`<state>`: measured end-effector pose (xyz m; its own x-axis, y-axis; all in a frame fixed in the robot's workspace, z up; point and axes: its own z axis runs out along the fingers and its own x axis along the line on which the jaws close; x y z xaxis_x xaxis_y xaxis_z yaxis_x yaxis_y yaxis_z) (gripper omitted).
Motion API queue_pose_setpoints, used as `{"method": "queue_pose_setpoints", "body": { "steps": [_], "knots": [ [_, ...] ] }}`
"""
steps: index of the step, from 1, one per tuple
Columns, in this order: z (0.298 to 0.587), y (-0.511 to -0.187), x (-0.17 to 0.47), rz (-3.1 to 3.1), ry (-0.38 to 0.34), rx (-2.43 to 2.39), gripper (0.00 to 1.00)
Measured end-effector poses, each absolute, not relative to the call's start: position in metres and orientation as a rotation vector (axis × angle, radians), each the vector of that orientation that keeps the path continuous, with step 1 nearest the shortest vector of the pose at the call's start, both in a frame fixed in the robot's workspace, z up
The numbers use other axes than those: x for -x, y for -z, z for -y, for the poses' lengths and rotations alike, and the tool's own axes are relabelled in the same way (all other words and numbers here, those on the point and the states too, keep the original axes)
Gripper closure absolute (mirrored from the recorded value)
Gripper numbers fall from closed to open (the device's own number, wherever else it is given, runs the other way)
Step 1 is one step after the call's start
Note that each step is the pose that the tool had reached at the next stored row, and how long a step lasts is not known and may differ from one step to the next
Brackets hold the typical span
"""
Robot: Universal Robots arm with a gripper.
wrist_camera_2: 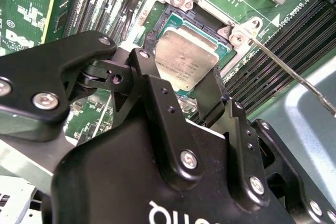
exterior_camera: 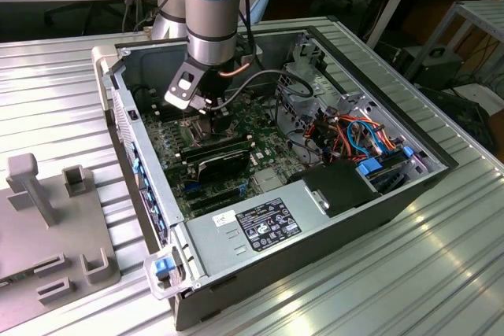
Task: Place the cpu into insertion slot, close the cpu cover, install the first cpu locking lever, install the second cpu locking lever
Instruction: 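Place the cpu into insertion slot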
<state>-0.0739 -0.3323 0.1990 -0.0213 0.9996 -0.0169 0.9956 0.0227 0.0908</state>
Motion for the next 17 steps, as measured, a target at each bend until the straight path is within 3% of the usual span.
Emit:
{"method": "queue_pose_setpoints", "body": {
  "steps": [17],
  "knots": [
    [0.3324, -0.1963, 0.0724, -2.199, -0.083, -2.136, 0.45]
  ]
}}
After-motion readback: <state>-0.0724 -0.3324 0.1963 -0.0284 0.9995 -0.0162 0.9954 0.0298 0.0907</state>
